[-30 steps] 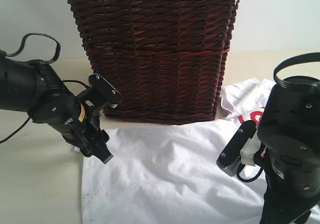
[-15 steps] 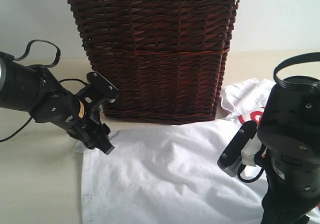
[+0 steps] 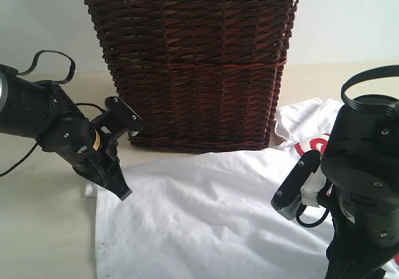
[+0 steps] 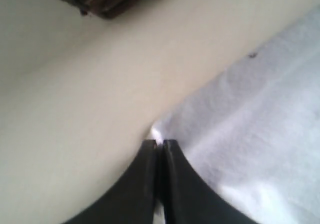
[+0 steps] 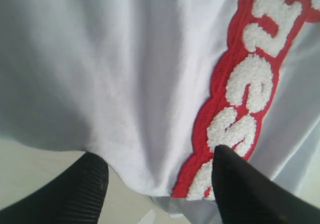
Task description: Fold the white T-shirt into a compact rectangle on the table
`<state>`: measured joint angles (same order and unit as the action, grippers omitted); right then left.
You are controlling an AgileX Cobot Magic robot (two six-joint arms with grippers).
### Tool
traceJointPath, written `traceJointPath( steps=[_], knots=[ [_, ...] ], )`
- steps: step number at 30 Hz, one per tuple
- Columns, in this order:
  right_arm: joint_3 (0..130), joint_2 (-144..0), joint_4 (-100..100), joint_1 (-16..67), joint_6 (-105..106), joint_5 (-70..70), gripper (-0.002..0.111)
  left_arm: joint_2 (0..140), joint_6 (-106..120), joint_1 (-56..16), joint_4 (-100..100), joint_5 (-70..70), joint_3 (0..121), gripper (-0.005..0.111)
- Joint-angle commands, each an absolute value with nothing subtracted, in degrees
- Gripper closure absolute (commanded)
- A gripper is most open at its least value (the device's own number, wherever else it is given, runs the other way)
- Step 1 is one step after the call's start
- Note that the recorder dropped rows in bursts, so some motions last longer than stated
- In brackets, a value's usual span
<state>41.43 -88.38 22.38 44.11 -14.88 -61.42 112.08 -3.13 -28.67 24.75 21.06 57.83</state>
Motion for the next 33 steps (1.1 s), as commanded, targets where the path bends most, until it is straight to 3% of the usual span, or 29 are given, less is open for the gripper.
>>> traceJointPath(
  steps=[1,13,22,24,30,33],
  knots=[
    [41.6,-87.8,22.7,44.3,-15.1,-61.6,0.049,106.6,-1.0,-31.1,25.1,25.5,57.7,0.107],
    [41.6,-87.8,22.6,44.3,-15.1,-61.8,0.049,100.9,12.2,-47.6,15.5,48.2,56.8,0.107],
    [41.6,-87.8,22.6,44.3,-15.1,-61.8,0.049,105.4,20.8,-48.7,5.8,42.9,48.5,0.106],
    [41.6,-87.8,22.6,44.3,-15.1,-61.8,0.049,105.7,20.8,-48.7,5.9,42.9,48.9,0.099],
    [41.6,-87.8,22.6,44.3,-15.1,-62.2,0.049,103.8,18.2,-48.7,6.2,45.5,51.7,0.051],
    [41.6,-87.8,22.6,44.3,-15.1,-62.2,0.049,101.0,17.7,-48.6,6.7,46.8,52.3,0.045]
  ],
)
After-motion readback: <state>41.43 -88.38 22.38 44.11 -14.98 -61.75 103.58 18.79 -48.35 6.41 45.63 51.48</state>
